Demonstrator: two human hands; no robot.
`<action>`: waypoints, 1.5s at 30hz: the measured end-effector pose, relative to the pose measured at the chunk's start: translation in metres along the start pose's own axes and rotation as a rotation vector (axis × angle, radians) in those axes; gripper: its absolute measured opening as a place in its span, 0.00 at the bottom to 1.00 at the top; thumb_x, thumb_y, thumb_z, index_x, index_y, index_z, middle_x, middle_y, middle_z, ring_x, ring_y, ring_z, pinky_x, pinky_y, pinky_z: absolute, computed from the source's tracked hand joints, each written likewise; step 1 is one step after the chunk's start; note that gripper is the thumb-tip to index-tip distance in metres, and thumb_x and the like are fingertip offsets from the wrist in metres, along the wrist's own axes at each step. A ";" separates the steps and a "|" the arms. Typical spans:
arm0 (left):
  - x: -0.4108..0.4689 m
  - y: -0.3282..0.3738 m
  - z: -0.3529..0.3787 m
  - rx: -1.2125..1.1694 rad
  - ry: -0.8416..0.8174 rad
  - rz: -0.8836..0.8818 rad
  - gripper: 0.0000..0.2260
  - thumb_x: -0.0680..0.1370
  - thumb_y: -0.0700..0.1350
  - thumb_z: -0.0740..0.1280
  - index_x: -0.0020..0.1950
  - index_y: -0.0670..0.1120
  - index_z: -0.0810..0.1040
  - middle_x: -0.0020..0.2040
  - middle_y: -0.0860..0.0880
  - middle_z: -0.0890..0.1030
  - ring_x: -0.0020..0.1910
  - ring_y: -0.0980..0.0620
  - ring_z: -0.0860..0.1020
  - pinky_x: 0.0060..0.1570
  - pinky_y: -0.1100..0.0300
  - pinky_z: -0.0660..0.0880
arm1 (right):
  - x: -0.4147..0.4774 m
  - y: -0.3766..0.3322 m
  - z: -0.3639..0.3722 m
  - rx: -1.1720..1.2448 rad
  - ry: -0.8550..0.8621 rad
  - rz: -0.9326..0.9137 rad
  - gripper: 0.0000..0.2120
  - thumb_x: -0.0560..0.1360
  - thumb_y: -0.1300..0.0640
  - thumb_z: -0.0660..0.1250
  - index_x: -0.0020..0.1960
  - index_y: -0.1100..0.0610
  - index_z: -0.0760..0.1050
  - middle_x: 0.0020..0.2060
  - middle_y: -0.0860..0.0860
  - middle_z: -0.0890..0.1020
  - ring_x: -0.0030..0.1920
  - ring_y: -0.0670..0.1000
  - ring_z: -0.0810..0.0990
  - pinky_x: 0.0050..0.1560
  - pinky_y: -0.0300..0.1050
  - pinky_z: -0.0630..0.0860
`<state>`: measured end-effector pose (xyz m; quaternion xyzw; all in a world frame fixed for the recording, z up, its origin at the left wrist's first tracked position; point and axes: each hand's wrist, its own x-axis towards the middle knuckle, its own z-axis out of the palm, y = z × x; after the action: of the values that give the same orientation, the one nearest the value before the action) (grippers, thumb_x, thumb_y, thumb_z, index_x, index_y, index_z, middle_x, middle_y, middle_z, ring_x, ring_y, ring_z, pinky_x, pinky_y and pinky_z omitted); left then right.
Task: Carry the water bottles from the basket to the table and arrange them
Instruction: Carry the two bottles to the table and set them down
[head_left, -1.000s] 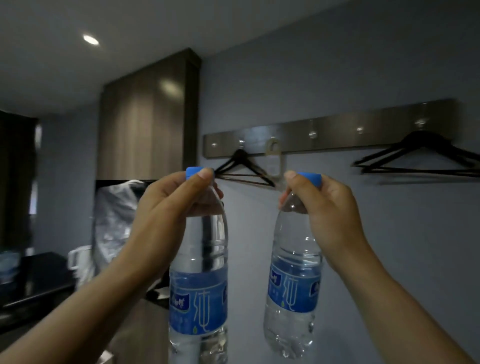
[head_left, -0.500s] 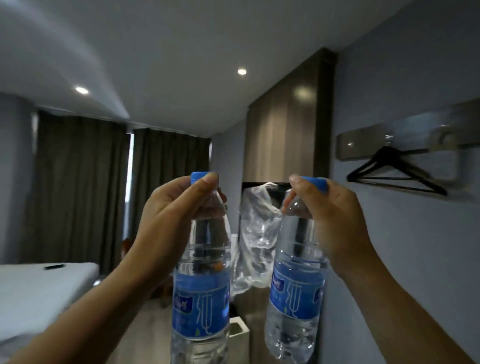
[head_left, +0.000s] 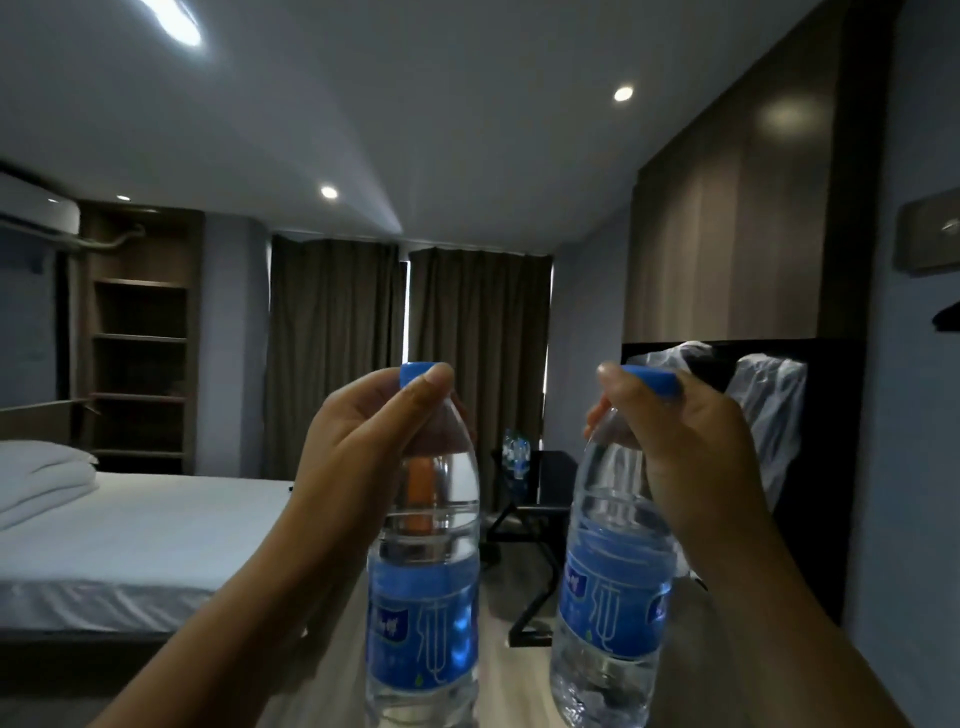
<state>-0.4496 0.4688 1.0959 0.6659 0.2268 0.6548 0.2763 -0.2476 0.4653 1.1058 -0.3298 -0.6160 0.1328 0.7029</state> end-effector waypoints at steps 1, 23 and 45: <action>0.003 -0.006 -0.007 0.016 0.007 0.012 0.18 0.71 0.56 0.66 0.42 0.39 0.77 0.38 0.41 0.81 0.39 0.45 0.82 0.40 0.62 0.80 | 0.000 0.007 0.006 -0.007 0.002 0.004 0.16 0.69 0.42 0.65 0.43 0.55 0.77 0.33 0.50 0.84 0.35 0.46 0.83 0.41 0.37 0.78; 0.117 -0.254 -0.065 0.203 0.158 0.025 0.14 0.71 0.60 0.64 0.43 0.50 0.79 0.36 0.45 0.81 0.34 0.51 0.81 0.37 0.57 0.79 | 0.077 0.235 0.149 -0.186 0.064 0.062 0.13 0.74 0.48 0.68 0.39 0.57 0.78 0.32 0.50 0.80 0.29 0.42 0.76 0.32 0.27 0.71; 0.329 -0.512 -0.042 0.238 0.278 -0.004 0.14 0.71 0.61 0.63 0.43 0.51 0.79 0.36 0.47 0.82 0.35 0.51 0.81 0.36 0.56 0.79 | 0.279 0.488 0.210 -0.169 0.040 0.069 0.12 0.72 0.47 0.67 0.40 0.56 0.78 0.31 0.52 0.81 0.35 0.47 0.78 0.33 0.25 0.70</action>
<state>-0.4481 1.0711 1.0003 0.5966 0.3399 0.7085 0.1631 -0.2835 1.0582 1.0221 -0.4115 -0.5991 0.0979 0.6798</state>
